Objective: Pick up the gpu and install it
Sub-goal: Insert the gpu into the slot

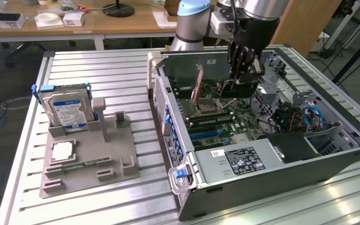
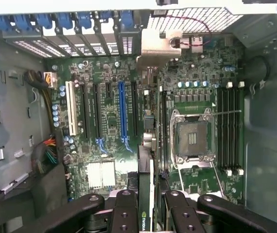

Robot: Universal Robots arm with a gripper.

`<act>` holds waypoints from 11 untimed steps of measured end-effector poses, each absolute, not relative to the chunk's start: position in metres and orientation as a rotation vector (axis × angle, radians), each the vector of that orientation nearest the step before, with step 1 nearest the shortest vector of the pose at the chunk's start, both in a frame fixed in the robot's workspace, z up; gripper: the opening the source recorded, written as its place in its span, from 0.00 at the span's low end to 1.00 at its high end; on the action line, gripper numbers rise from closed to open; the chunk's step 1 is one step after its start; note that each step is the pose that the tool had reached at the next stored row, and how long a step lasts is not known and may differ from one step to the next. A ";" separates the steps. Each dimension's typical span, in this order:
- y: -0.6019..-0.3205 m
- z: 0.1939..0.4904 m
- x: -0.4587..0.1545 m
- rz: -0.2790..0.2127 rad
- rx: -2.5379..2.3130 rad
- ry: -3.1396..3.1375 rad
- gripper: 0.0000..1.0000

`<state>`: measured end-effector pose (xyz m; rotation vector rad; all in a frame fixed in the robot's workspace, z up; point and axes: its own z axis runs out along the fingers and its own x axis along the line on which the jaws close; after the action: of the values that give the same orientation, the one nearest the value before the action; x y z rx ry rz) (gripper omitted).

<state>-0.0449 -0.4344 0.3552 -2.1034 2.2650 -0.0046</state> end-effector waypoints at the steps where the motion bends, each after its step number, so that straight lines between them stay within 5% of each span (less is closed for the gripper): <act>1: -0.434 0.354 -0.045 -0.005 -2.106 2.262 0.26; 11: -0.435 0.344 -0.045 -0.005 -2.122 2.246 0.26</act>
<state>-0.0450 -0.4350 0.3436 -2.1223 2.2462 -0.0047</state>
